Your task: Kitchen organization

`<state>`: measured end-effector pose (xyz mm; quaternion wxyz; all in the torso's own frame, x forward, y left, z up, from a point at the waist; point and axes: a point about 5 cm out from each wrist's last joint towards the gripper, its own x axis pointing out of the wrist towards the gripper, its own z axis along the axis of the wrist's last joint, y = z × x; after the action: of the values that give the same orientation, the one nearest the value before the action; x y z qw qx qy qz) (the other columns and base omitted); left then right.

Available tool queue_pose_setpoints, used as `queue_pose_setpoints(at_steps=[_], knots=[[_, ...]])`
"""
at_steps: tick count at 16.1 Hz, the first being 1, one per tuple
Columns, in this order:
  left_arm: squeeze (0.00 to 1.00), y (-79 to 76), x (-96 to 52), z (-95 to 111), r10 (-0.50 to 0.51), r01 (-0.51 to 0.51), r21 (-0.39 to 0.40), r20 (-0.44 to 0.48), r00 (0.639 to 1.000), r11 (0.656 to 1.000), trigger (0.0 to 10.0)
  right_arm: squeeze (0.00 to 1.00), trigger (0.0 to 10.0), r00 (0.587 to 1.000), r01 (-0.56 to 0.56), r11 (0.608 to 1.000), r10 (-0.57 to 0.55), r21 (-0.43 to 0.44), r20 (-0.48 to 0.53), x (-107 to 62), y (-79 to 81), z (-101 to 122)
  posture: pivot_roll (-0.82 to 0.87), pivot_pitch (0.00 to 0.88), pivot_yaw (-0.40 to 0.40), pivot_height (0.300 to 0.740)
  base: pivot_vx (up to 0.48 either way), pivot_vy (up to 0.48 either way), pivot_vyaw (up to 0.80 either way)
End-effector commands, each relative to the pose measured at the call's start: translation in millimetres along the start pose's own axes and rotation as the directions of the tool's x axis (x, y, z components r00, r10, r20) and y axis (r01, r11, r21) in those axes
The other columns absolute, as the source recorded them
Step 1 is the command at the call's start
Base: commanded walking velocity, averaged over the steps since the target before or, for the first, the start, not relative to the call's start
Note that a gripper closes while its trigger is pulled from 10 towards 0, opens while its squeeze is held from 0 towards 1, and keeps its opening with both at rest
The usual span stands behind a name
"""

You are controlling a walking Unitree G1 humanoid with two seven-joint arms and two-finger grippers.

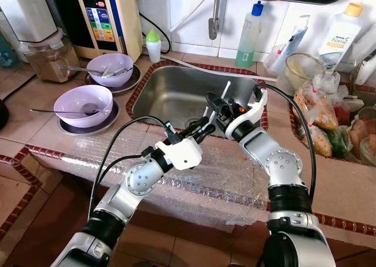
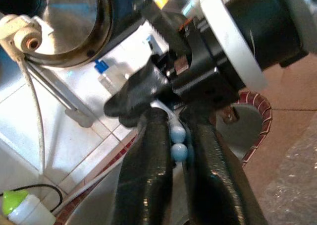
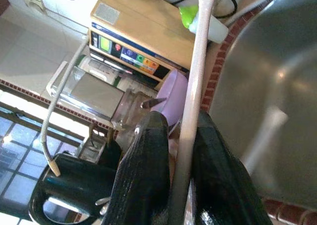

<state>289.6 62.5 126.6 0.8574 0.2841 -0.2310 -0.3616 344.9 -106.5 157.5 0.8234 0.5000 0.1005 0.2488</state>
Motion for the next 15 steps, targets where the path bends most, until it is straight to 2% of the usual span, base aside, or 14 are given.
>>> queue_pose_setpoints(at_steps=[1, 7, 8, 9, 10, 11, 12, 13, 14, 15], knots=[[1.00, 15.5, -2.8, -3.9, 0.070, -0.070, -0.004, -0.011, 0.997, 0.998, 10.0, 0.00, 0.0, 0.996, 0.046, 0.999, -0.044, -0.024, 0.081, -3.0, -4.2, 16.1, -0.03, 0.000, 0.013, 0.740, 0.000, 0.000, 0.00], [1.00, 18.6, -2.6, -5.4, 0.093, -0.093, -0.005, -0.009, 0.996, 0.996, 10.0, 0.00, 0.0, 0.990, 0.063, 0.998, -0.062, 0.001, 0.127, -2.4, -6.7, 18.2, -0.03, 0.000, 0.017, 0.740, 0.000, 0.000, 0.00], [1.00, 18.2, -2.9, -5.3, 0.092, -0.092, -0.008, -0.008, 0.996, 0.996, 10.0, 0.00, 0.0, 0.983, 0.082, 0.996, -0.077, -0.020, 0.164, -1.7, -7.4, 21.8, -0.03, 0.000, 0.019, 0.740, 0.000, 0.000, 0.00], [1.00, 17.6, -3.3, -6.0, 0.094, -0.094, -0.024, -0.013, 0.995, 0.995, 10.0, 0.00, 0.0, 0.962, 0.151, 0.983, -0.122, -0.101, 0.243, -0.4, -10.0, 31.3, -0.03, 0.000, 0.019, 0.740, 0.000, 0.000, 0.00], [1.00, 17.1, -4.2, -6.9, 0.100, -0.101, -0.042, -0.020, 0.995, 0.994, 10.0, 0.00, 0.0, 0.943, 0.214, 0.959, -0.154, -0.186, 0.294, -0.1, -12.0, 37.5, -0.03, 0.000, 0.024, 0.740, 0.000, 0.000, 0.00], [1.00, 16.7, -6.1, -8.3, 0.111, -0.113, -0.066, -0.032, 0.993, 0.991, 10.0, 0.00, 0.0, 0.922, 0.295, 0.900, -0.179, -0.322, 0.343, 0.8, -13.9, 43.8, -0.03, 0.000, 0.024, 0.740, 0.000, 0.000, 0.00], [1.00, 16.3, -8.3, -9.6, 0.123, -0.127, -0.086, -0.044, 0.991, 0.988, 10.0, 0.00, 0.0, 0.909, 0.349, 0.820, -0.178, -0.454, 0.378, 3.0, -13.9, 49.1, -0.03, 0.000, 0.028, 0.740, 0.000, 0.000, 0.00], [1.00, 16.1, -10.3, -10.4, 0.136, -0.141, -0.099, -0.053, 0.989, 0.985, 10.0, 0.00, 0.0, 0.905, 0.374, 0.755, -0.171, -0.539, 0.389, 5.6, -13.6, 51.3, -0.03, 0.000, 0.028, 0.740, 0.000, 0.000, 0.00], [1.00, 14.8, -13.9, -11.2, 0.153, -0.162, -0.140, -0.071, 0.986, 0.977, 10.0, 0.00, 10.0, 0.906, 0.407, 0.659, -0.199, -0.633, 0.374, 10.3, -20.3, 48.1, -0.02, 0.000, 0.028, 0.740, 0.000, 0.000, 0.00], [1.00, 14.4, -14.8, -11.6, 0.159, -0.169, -0.154, -0.077, 0.984, 0.974, 10.0, 0.00, 10.0, 0.905, 0.413, 0.637, -0.209, -0.651, 0.369, 11.2, -22.7, 46.7, -0.02, 0.000, 0.028, 0.740, 0.000, 0.000, 0.00]])
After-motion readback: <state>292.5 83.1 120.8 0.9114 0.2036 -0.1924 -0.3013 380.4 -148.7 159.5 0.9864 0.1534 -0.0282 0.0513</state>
